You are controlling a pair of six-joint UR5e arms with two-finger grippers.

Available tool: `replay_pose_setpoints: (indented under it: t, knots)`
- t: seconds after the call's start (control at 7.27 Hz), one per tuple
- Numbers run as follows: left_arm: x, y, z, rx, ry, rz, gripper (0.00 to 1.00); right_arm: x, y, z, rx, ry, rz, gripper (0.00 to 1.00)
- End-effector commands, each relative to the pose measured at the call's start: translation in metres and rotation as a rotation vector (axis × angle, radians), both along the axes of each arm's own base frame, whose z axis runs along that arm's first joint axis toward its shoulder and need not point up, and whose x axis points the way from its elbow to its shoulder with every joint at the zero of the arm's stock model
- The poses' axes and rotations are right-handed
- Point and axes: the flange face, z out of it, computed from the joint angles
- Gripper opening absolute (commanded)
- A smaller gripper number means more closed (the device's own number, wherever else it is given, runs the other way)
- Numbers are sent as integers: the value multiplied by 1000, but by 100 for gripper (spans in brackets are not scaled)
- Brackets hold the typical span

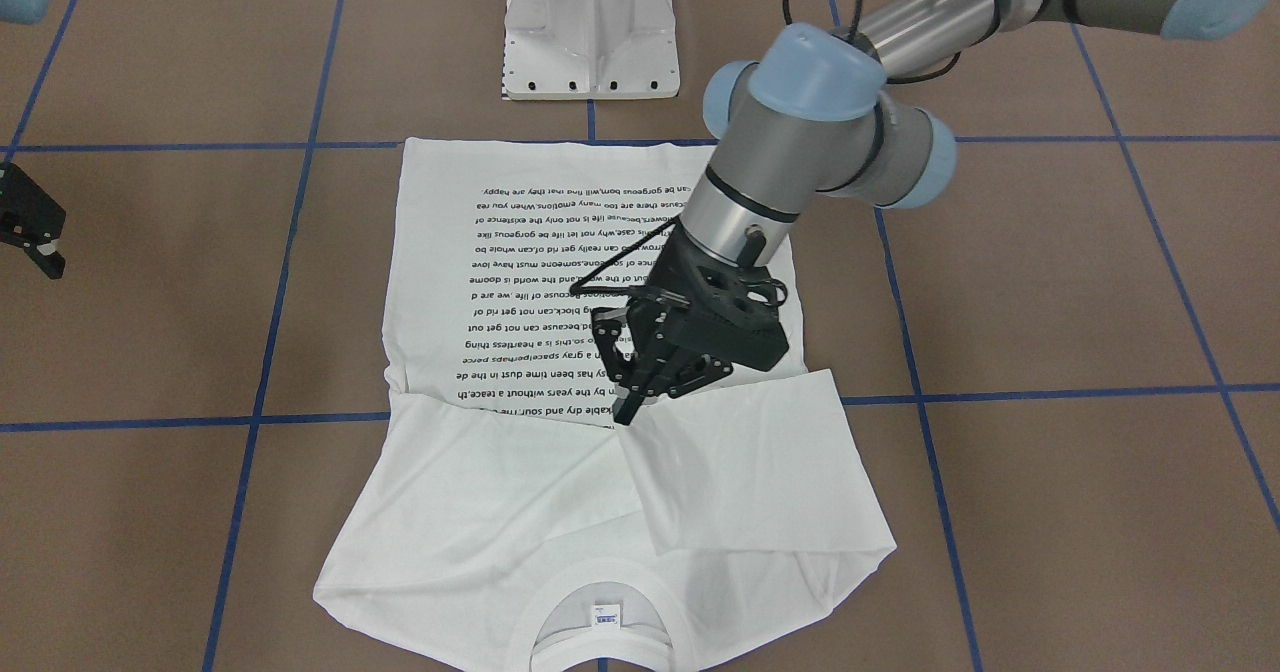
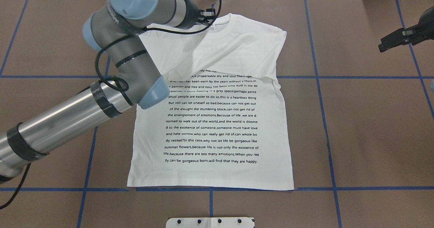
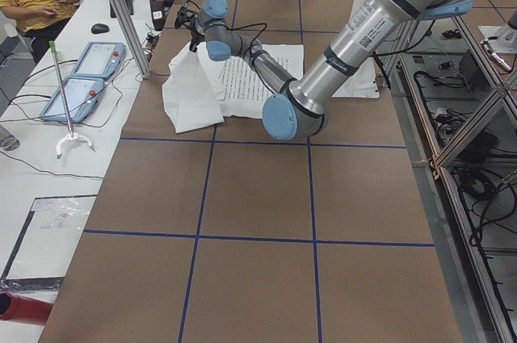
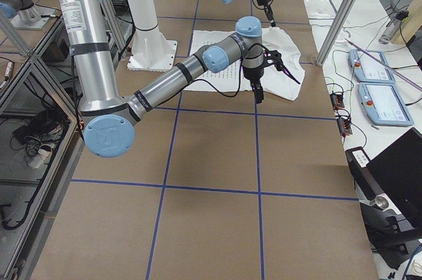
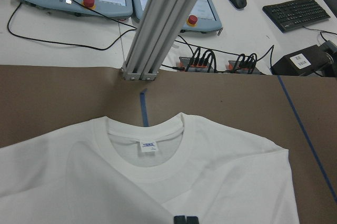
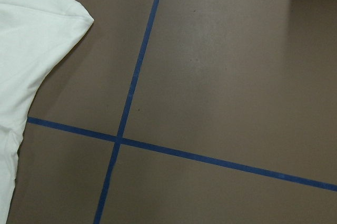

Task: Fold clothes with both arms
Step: 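Grasp the sleeve with the left gripper and fold it across the shirt body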

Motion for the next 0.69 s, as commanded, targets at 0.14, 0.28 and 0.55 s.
replay_pose_setpoints:
  t: [0.14, 0.28, 0.55]
  knots:
    - [103, 69, -7, -5, -24, 28, 0, 0, -1, 3, -5, 4, 1, 100]
    - [134, 90, -26, 2, -22, 57, 0, 0, -1, 6, -11, 6, 1, 100]
    - [153, 112, -39, 25, 12, 76, 31, -1, -2, 7, -12, 9, 1, 100]
